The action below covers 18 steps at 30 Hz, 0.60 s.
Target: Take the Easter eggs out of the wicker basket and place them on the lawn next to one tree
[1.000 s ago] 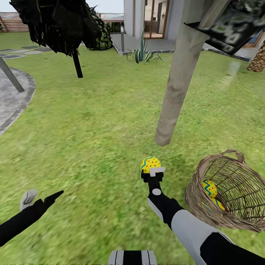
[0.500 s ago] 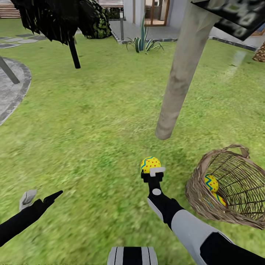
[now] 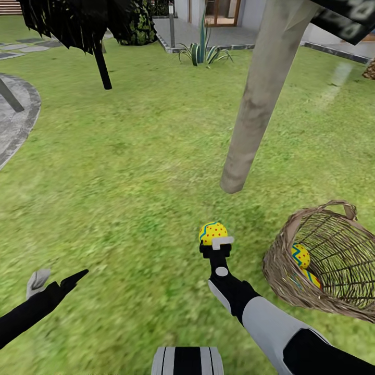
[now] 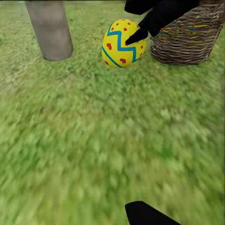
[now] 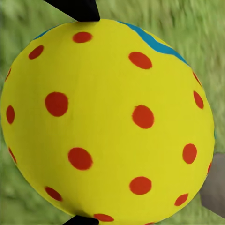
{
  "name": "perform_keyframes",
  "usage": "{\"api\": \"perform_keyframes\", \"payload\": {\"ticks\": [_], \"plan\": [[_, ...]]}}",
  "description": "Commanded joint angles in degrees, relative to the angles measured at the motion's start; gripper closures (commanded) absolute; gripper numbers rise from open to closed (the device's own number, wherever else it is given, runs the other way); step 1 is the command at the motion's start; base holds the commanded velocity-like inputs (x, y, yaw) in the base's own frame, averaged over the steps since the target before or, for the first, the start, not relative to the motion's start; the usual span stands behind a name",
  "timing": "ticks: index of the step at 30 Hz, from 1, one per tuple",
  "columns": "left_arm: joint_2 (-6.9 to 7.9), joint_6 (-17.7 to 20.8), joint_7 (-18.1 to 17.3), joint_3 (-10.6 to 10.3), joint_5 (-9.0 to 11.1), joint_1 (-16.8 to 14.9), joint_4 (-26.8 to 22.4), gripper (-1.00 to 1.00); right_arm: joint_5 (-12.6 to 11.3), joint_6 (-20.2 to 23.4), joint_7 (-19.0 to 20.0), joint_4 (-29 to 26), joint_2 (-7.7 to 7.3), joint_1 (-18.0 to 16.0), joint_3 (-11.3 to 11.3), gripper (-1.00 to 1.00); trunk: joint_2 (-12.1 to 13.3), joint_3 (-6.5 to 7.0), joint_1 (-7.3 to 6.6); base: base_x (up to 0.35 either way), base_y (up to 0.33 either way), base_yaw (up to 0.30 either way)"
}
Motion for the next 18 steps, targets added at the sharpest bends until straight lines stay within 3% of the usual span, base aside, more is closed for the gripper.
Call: {"api": "perform_keyframes", "payload": {"ticks": [1, 9, 18], "plan": [[-0.01, 0.2, -0.7, 0.1, -0.2, 0.0, 0.0, -1.0, -0.6, -0.3, -0.3, 0.1, -0.03, -0.1, 0.5, 1.0, 0.0, -0.04, -0.01, 0.0, 0.0, 0.0], [-0.01, 0.2, -1.3, 0.2, -0.2, 0.0, 0.0, -1.0, -0.7, -0.5, -0.4, 0.1, -0.08, -0.1, 0.5, 1.0, 0.0, -0.04, -0.01, 0.061, 0.0, 0.0], [-0.01, 0.1, -1.4, 0.2, -0.2, 0.0, 0.0, -1.0, -0.7, -0.6, -0.4, 0.1, -0.19, -0.1, 0.5, 1.0, 0.0, -0.04, -0.01, 0.159, 0.0, 0.0]]}}
